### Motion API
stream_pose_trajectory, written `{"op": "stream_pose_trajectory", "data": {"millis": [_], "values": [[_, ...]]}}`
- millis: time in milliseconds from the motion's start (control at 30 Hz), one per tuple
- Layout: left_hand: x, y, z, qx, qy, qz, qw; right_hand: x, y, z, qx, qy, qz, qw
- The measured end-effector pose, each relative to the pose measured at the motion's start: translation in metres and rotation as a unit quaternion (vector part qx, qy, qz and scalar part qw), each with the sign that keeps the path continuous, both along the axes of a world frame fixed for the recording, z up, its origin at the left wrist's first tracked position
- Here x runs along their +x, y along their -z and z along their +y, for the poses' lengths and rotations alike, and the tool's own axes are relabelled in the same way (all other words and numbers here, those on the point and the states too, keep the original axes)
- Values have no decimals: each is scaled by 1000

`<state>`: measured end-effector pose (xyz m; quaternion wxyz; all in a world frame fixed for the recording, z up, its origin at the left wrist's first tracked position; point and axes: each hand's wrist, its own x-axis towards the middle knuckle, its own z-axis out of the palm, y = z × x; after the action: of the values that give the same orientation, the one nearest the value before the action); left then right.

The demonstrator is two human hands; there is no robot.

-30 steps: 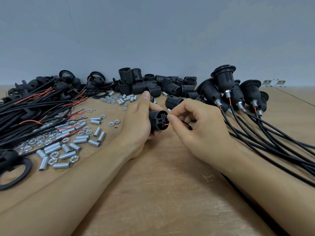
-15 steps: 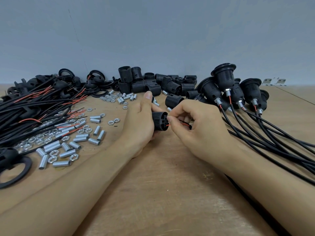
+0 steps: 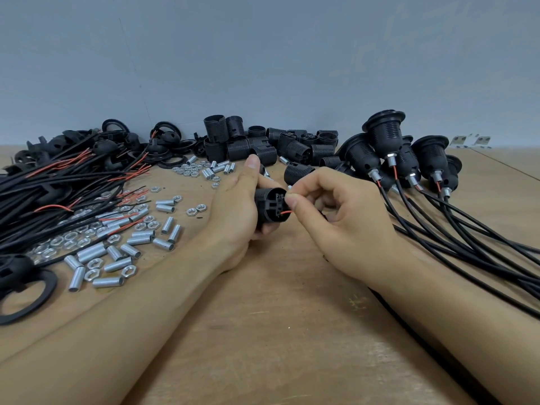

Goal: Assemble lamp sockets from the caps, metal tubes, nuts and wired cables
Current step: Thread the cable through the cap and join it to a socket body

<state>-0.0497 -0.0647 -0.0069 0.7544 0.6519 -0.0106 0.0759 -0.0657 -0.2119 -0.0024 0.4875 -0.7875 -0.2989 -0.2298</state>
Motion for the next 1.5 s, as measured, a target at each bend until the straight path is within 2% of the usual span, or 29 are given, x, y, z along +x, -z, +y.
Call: {"op": "stream_pose_trajectory", "data": {"millis": [267,500,767,967,1167,1500], "values": [[1,1,1,-15,14,-2,1000,-4,-1,2,-6,-24,-29,999],[0,1,-1,-6,1,-5,1000,-3,-1,2,-12,15,-47,999],[0,1,-4,7,-27,-12,1000,-2,-2,0,-87,36,-96,991],[-1,2,-6,29,-57,-4,998,0,-2,-1,-129,36,-100,986],[1,2,-6,17,-69,0,997,1,-3,-3,-109,15,-80,991],[-3,0,-8,48,-71,-6,996,2,-2,1,-82,10,-68,994]]}}
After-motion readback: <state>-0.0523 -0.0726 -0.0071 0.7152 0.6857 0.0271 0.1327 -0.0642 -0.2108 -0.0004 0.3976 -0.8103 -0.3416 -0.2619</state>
